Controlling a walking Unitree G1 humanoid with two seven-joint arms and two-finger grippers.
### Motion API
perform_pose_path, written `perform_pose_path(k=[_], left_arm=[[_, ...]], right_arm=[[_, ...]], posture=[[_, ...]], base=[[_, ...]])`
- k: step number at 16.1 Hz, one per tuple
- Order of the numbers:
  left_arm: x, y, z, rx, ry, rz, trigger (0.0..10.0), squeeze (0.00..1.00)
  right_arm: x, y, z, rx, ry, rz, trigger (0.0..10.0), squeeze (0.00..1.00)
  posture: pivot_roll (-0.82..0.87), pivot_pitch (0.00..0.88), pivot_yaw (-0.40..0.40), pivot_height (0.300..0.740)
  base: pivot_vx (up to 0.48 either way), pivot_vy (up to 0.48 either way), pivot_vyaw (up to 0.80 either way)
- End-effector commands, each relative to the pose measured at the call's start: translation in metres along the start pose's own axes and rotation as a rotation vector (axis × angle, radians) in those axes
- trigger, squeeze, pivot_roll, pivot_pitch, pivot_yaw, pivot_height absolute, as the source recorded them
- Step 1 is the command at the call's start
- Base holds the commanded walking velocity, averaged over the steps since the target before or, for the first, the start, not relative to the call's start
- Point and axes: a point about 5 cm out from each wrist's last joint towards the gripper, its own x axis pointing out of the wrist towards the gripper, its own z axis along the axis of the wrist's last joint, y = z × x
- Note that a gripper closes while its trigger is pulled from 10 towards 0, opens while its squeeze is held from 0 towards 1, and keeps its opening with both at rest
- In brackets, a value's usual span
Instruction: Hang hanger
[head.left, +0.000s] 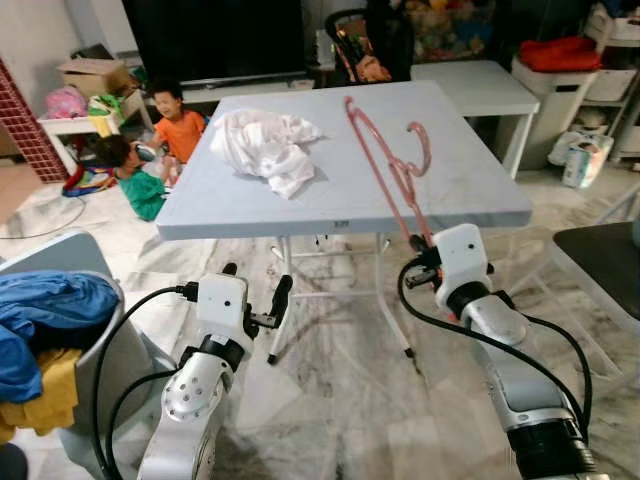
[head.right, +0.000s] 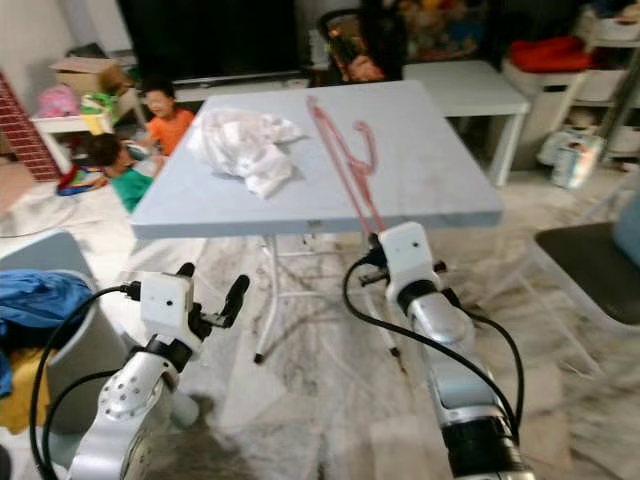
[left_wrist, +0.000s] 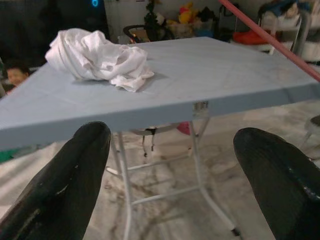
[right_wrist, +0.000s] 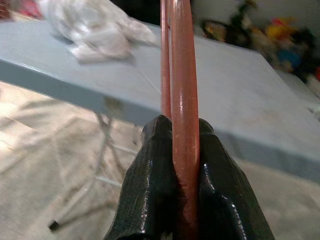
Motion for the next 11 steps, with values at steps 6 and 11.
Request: perform_pose_path(k=[6, 11], left_arm=[[0.001, 0.007, -0.001, -0.075, 0.006, -0.008, 10.0, 0.0], [0.001, 0.007, -0.005, -0.159, 0.032, 0.016, 10.0, 0.0]], right_arm=[[-0.001, -0.001, -0.008, 0.016, 0.083, -0.052, 10.0, 0.0], [0.001, -0.007, -0.014, 0.045, 0.123, -0.086, 10.0, 0.0]], posture=[[-0.12, 0.0, 0.027, 0.736], [-0.12, 0.0, 0.025, 0.736]], base=[[0.0, 0.0, 0.0], [0.0, 0.0, -0.8]])
